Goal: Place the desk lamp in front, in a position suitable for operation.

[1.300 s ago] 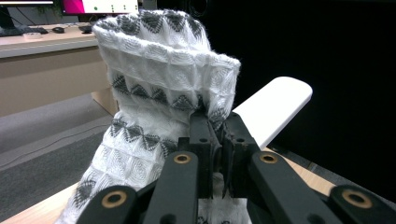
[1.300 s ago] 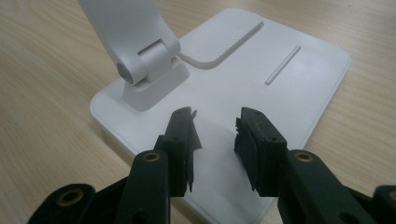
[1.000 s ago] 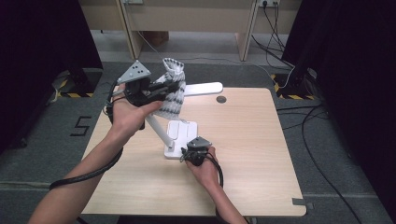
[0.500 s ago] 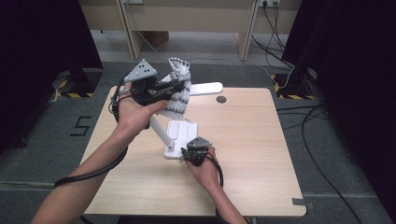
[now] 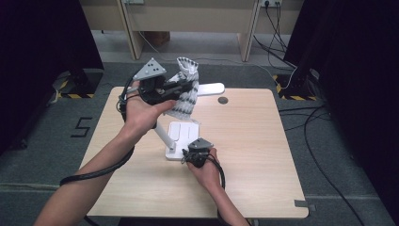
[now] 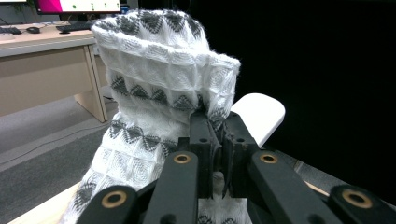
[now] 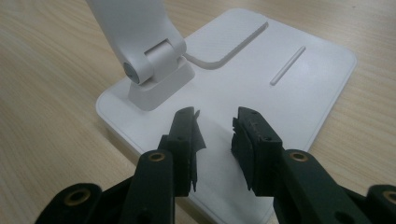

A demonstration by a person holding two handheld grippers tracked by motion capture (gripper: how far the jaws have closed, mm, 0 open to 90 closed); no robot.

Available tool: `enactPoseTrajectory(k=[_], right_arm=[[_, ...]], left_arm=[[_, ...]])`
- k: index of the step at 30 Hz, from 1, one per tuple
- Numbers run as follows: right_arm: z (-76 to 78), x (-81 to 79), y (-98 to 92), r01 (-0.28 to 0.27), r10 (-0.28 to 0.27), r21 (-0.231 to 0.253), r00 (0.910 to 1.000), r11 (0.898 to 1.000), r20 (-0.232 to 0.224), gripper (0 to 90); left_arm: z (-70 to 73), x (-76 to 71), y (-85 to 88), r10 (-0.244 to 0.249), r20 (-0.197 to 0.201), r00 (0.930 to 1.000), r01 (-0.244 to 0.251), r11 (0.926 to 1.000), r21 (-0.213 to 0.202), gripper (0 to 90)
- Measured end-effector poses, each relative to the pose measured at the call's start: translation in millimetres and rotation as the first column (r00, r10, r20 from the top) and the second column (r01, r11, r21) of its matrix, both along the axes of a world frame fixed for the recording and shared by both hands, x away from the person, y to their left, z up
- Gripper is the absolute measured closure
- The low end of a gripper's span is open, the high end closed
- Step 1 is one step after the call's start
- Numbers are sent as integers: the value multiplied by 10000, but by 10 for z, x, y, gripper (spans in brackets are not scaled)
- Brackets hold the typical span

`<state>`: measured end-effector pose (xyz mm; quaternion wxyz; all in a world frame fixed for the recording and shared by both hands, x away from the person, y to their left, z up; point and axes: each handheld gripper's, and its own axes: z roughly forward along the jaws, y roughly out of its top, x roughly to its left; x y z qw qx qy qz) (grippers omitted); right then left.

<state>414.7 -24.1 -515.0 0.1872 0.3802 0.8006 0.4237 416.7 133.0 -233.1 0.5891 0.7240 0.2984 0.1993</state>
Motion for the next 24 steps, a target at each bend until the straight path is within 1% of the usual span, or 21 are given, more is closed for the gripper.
enactPoseTrajectory(k=[15, 24], right_arm=[[-1, -4, 5, -44, 44, -12, 10000, 10000, 31, 686], [-1, -8, 8, -66, 66, -6, 10000, 10000, 23, 686]], left_arm=[[23, 19, -146, -239, -42, 9997, 239, 9997, 19, 839], [42, 35, -263, -455, -91, 9989, 455, 9990, 28, 839]])
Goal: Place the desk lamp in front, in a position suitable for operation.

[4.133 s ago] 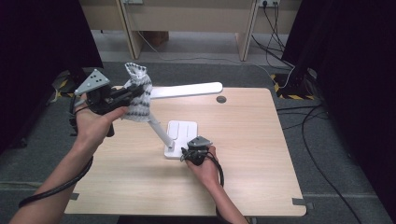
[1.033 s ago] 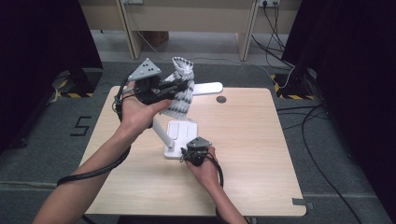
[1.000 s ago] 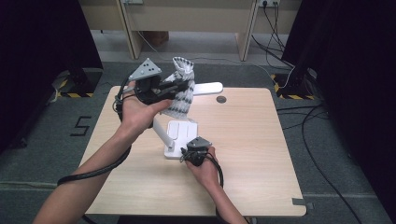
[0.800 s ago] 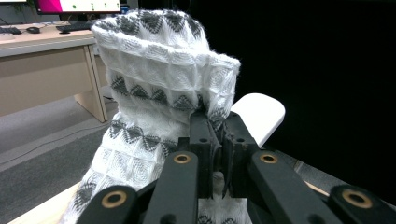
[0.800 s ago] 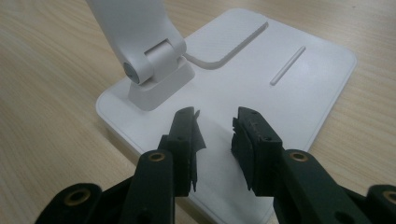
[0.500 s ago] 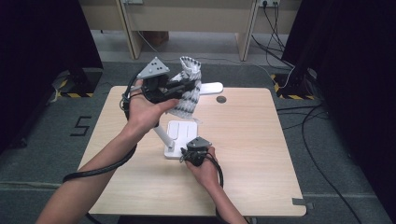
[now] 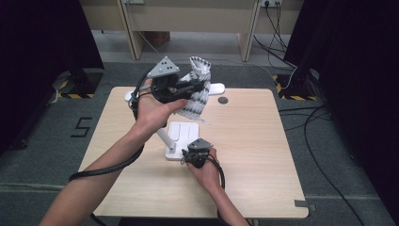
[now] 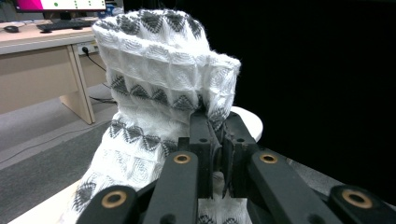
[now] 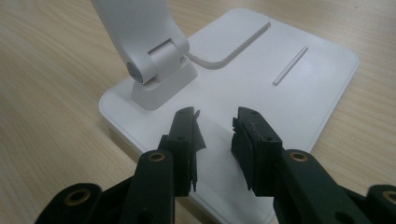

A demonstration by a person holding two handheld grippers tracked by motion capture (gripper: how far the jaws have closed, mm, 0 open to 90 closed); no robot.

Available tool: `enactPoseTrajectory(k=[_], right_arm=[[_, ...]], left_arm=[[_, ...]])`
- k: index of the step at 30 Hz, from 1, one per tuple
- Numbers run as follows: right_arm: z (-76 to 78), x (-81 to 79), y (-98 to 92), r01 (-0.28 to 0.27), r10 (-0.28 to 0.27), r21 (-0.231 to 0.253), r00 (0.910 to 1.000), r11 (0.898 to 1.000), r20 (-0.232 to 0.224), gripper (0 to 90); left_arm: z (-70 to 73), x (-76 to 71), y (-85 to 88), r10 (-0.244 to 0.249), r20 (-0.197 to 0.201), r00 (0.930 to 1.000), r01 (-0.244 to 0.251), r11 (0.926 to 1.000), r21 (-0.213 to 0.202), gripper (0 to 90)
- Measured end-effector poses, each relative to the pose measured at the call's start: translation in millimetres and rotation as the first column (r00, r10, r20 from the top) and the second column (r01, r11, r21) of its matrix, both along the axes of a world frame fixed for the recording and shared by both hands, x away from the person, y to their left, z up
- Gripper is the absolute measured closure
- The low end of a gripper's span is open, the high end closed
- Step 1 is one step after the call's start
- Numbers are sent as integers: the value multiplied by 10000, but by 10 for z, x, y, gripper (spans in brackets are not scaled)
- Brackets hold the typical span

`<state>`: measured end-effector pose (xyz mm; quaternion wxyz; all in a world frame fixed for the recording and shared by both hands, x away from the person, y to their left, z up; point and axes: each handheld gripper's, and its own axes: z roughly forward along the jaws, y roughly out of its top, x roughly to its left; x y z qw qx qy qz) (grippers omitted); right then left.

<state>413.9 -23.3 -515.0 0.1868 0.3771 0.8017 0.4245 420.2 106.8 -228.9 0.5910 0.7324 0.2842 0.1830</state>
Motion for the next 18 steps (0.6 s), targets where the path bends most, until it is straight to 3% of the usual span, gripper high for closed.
enactPoseTrajectory(k=[18], right_arm=[[2, -8, 3, 10, -10, -19, 10000, 10000, -4, 686]], left_arm=[[27, 39, -223, -501, -134, 9987, 500, 9987, -91, 839]])
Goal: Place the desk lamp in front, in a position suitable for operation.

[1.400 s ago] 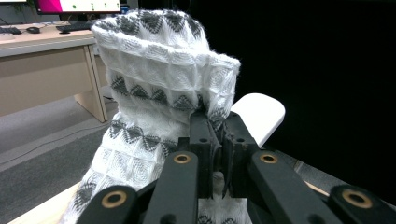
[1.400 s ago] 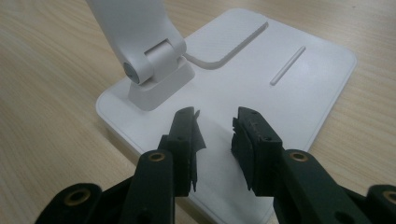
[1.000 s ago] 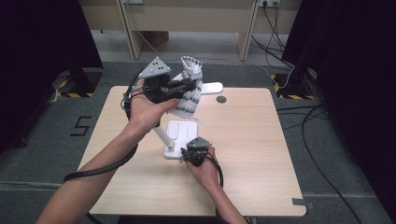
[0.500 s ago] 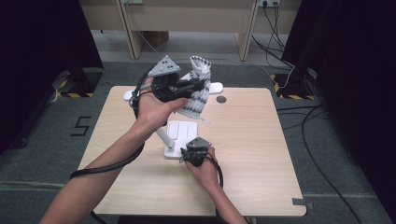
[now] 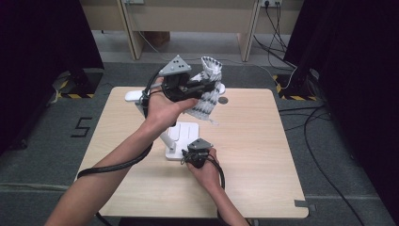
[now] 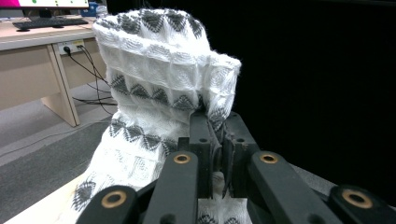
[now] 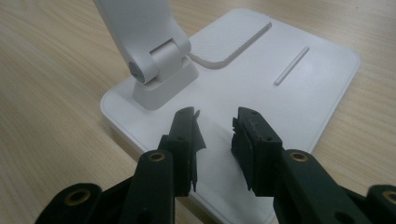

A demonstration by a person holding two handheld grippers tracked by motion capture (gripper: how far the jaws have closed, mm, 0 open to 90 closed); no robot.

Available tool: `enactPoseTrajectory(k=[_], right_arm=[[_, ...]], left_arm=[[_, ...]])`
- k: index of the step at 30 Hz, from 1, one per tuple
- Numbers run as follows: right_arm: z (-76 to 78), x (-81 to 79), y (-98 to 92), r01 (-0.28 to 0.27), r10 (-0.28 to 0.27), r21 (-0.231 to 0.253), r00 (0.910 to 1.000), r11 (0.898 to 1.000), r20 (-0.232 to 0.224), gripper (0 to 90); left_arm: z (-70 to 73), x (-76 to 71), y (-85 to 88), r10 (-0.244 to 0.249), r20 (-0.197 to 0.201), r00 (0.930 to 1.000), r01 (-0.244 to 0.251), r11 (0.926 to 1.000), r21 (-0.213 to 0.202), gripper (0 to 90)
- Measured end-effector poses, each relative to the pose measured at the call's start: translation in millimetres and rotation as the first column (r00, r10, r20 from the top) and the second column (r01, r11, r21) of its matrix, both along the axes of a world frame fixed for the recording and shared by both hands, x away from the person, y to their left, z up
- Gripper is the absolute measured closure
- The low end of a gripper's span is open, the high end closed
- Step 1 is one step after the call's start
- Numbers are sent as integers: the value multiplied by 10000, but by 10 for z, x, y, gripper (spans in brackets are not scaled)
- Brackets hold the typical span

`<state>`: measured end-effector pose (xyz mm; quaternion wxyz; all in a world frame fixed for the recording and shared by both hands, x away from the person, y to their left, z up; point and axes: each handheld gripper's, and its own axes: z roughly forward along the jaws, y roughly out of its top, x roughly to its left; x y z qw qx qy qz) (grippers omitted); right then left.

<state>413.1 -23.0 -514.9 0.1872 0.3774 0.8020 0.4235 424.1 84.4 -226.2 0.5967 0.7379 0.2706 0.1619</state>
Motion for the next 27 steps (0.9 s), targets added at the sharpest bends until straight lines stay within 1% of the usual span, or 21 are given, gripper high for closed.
enactPoseTrajectory(k=[10, 16, 22, 27], right_arm=[[-1, 0, 1, 1, -1, 11, 10000, 10000, 10, 686], [0, 0, 1, 9, -9, 1, 10000, 10000, 10, 686], [-1, -1, 2, -4, 4, 1, 10000, 10000, 27, 686], [-2, -2, 2, -9, 9, 18, 10000, 10000, 42, 686]], left_arm=[[9, -20, -121, -266, -10, 9996, 266, 9996, 18, 838], [9, -43, -188, -508, 55, 9987, 507, 9987, 108, 837], [-4, -105, -225, -745, 140, 9971, 743, 9971, 161, 837], [-18, -179, -202, -846, 155, 9963, 845, 9964, 64, 836]])
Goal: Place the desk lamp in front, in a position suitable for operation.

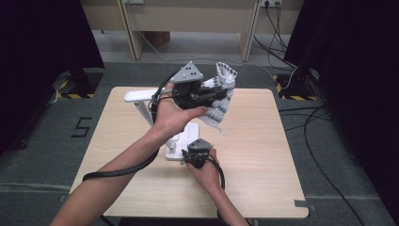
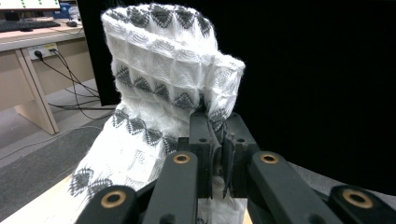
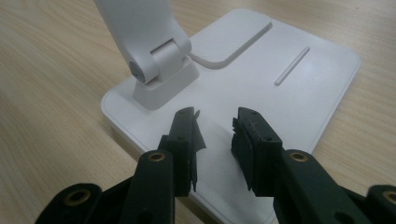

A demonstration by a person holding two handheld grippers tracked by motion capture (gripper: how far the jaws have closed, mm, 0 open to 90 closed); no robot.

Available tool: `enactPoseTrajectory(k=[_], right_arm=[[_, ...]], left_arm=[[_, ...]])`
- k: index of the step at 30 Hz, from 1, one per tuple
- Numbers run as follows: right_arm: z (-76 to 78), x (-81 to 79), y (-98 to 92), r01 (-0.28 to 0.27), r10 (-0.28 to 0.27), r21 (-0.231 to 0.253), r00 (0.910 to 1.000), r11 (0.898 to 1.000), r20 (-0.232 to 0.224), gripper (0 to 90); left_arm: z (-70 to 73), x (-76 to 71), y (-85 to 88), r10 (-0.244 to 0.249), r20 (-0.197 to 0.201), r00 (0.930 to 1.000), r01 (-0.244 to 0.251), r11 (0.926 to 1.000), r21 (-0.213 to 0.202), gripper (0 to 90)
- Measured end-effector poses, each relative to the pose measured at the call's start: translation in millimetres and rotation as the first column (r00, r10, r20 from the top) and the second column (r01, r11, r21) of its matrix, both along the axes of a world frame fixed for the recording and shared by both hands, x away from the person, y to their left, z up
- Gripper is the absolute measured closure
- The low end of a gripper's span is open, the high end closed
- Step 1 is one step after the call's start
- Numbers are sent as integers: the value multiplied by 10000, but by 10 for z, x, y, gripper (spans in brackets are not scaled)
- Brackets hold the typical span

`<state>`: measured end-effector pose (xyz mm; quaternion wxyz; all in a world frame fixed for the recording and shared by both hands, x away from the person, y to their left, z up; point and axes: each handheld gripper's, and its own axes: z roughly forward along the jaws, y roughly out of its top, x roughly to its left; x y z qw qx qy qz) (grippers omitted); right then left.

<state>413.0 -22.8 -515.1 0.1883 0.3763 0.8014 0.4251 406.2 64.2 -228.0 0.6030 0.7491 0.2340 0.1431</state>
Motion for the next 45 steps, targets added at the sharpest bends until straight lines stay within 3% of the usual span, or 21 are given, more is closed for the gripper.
enactPoseTrajectory(k=[7, 17, 29, 45], right_arm=[[-1, -2, 2, -1, 1, -5, 10000, 10000, 17, 686], [0, -5, 2, -4, 4, -29, 10000, 10000, 16, 686], [0, -7, 6, 36, -36, -16, 10000, 10000, 2, 686], [-1, -8, 7, 38, -38, -35, 10000, 10000, 31, 686]], left_arm=[[-16, -135, 109, -81, 167, 9998, 83, 9999, -101, 837], [-34, -289, 449, 99, 422, 9991, -94, 9999, -128, 837], [-71, -377, 922, 730, 501, 9961, -713, 9968, -349, 837], [-158, -434, 1234, 1175, 398, 9923, -1153, 9920, -518, 838]])
